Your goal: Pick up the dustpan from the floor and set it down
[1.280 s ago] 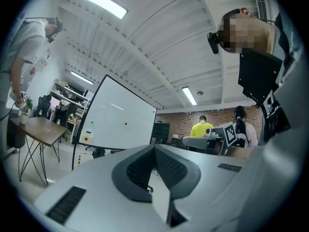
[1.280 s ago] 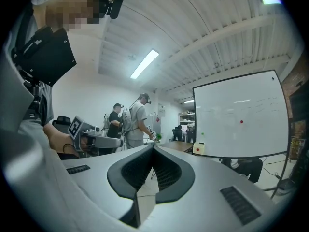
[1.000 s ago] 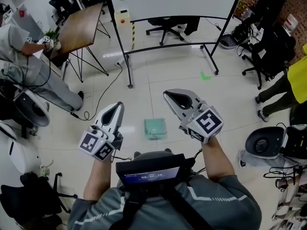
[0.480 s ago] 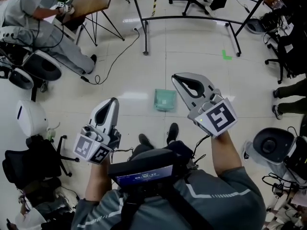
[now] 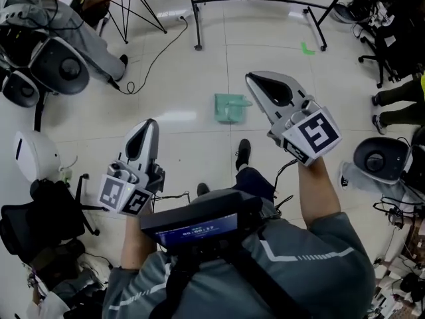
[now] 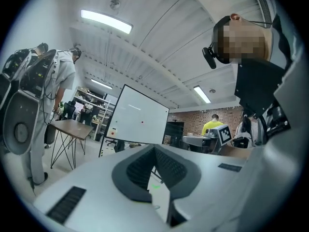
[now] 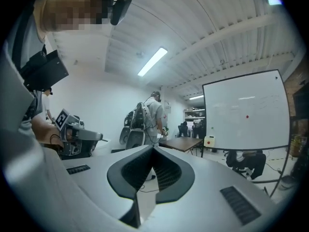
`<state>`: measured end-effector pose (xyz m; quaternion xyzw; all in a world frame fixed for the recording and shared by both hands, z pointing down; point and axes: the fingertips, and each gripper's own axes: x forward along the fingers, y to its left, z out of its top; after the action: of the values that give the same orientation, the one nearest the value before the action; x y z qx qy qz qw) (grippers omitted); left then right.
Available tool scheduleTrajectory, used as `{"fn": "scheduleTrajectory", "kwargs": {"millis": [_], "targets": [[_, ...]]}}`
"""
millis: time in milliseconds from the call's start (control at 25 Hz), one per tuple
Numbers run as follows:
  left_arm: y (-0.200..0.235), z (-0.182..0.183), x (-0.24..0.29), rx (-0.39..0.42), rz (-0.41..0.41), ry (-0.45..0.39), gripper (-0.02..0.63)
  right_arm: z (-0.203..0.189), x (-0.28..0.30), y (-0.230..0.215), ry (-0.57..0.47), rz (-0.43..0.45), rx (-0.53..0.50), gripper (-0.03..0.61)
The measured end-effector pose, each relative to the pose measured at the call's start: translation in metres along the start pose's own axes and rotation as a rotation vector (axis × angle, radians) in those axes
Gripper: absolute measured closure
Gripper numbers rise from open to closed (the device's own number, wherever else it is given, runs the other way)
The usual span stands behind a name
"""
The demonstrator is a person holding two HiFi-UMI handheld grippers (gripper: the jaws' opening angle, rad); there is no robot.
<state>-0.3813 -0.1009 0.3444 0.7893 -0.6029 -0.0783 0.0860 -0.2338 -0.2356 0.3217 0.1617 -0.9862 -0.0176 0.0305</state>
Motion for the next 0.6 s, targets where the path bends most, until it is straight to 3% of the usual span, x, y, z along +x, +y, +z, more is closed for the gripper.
{"fn": "scheduleTrajectory", "kwargs": {"millis": [160, 320, 600], "targets": [[-0.022, -0.010, -0.099, -0.002, -0.052, -0.004, 0.600, -0.002, -0.039, 0.102, 0.002, -0.066, 0.006, 0.561], [-0.046, -0.015, -0.160, 0.002, -0.151, 0.002, 0.598, -0.002, -0.075, 0.181, 0.016, -0.136, 0.001, 0.561], [-0.081, 0.010, -0.199, -0.031, -0.265, 0.006, 0.598, 0.036, -0.121, 0.243, 0.023, -0.224, 0.006, 0.561]]}}
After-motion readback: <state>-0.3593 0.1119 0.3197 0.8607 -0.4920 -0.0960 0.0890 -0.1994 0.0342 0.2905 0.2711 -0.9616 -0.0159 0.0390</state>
